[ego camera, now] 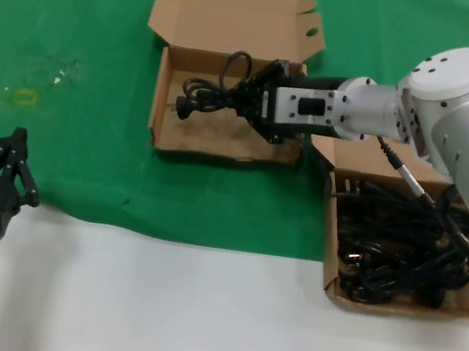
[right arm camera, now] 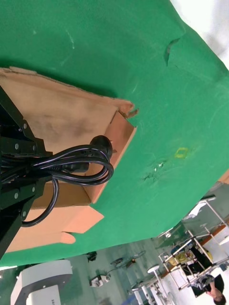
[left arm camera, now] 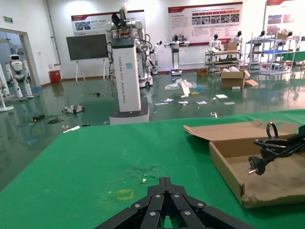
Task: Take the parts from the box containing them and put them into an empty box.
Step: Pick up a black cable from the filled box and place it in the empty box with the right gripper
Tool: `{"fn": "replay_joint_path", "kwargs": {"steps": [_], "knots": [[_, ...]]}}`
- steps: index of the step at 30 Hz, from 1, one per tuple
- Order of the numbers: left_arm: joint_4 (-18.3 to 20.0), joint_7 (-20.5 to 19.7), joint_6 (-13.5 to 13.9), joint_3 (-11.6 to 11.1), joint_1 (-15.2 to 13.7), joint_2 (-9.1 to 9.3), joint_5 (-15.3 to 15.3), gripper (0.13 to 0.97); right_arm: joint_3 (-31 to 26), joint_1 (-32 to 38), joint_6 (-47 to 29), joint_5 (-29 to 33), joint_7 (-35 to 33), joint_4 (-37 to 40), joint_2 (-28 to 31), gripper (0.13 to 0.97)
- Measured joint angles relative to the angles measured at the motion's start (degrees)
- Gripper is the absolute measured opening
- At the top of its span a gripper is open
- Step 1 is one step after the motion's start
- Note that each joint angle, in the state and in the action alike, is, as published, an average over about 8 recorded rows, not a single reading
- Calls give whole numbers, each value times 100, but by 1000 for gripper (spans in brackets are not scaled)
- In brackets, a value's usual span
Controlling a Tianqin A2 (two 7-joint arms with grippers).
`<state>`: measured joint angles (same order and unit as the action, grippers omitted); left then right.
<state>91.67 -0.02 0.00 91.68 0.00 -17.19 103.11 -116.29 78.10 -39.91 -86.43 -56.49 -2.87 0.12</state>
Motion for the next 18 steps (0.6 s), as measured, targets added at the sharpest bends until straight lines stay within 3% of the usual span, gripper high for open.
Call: {"fn": "replay_joint_path", "kwargs": {"steps": [18], "knots": [[0,0,0,0,0,0,0,144,-1319,-141,274,-1416,-158,-217,-12,224]]}}
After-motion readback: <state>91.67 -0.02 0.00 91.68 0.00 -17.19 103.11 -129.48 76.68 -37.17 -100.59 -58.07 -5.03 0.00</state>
